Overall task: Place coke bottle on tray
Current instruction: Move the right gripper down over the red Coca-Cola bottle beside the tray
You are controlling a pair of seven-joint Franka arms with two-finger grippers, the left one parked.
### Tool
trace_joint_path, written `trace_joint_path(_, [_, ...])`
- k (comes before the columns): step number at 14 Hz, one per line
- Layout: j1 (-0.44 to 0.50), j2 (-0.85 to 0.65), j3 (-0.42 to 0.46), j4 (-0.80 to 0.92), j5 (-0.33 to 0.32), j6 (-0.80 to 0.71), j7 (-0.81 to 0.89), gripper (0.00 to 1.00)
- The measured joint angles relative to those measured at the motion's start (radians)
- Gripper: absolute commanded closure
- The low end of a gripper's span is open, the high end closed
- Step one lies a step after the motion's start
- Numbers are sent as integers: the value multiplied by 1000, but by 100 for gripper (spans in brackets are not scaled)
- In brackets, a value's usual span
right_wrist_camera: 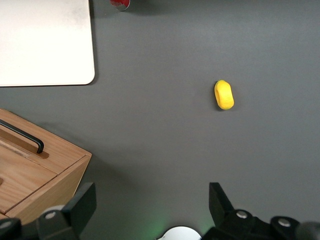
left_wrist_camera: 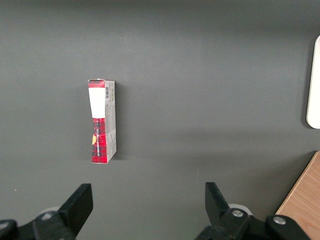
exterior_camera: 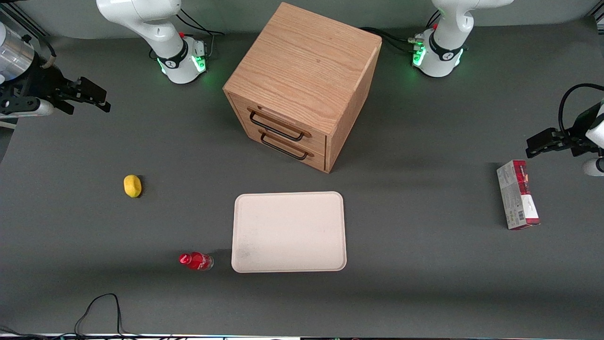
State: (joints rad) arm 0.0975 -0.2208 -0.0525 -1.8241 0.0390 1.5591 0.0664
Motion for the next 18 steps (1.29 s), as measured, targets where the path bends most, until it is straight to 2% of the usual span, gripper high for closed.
trace_joint_path(4, [0,41,0,34,-17,-5,0,0])
trace_joint_path(6, [0,109,0,120,-18,0,0,0])
trace_joint_path(9, [3,299,11,341,-18,6,0,0])
trace_joint_path(15, [21,732,114,751,-19,14,7,0])
trace_joint_path(18, [31,868,115,869,-20,69,9,0])
